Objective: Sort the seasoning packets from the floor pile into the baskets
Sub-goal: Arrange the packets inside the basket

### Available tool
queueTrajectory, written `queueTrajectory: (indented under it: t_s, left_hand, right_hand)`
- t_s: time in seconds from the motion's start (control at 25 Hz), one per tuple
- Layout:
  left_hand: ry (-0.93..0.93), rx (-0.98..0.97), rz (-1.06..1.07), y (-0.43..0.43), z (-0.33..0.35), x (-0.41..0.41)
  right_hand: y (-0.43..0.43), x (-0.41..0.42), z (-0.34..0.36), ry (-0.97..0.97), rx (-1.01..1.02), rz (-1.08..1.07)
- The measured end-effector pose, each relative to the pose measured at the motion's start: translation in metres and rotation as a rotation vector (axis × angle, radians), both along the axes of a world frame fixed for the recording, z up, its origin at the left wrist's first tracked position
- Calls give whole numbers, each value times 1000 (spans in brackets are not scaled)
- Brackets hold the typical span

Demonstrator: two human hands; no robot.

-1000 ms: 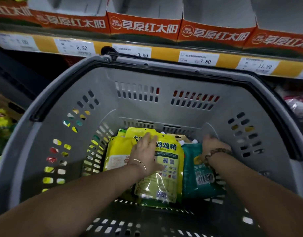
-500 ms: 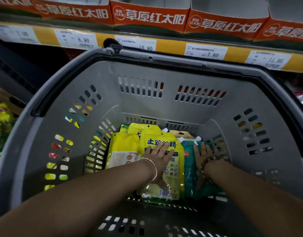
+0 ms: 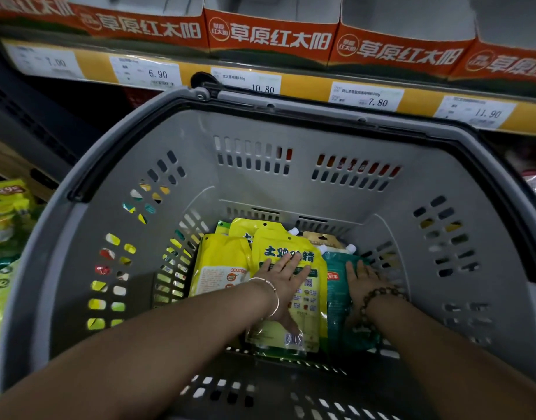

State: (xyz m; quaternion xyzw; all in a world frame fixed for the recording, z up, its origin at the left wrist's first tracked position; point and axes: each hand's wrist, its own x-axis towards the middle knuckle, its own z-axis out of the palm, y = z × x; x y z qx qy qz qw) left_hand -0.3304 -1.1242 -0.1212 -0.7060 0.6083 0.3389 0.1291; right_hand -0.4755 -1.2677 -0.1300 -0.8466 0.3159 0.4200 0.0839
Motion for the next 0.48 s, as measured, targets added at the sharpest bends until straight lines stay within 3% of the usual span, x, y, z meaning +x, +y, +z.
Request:
queueTrajectory:
  t_s: [0.12,0.24,0.32,0.48]
  left_hand:
    - [64,44,40,0,20,13]
    - [108,20,130,10,46,32]
    - [97,-43,213,20,66,45]
    - [108,-254,438,40,111,65]
  right_hand:
    - [-5,0,16,-86,56,-60]
    - [-2,12,36,-323,112,-168]
    - [6,29,52,-500,70,-256]
    - [23,62,94,-668,-37,-289]
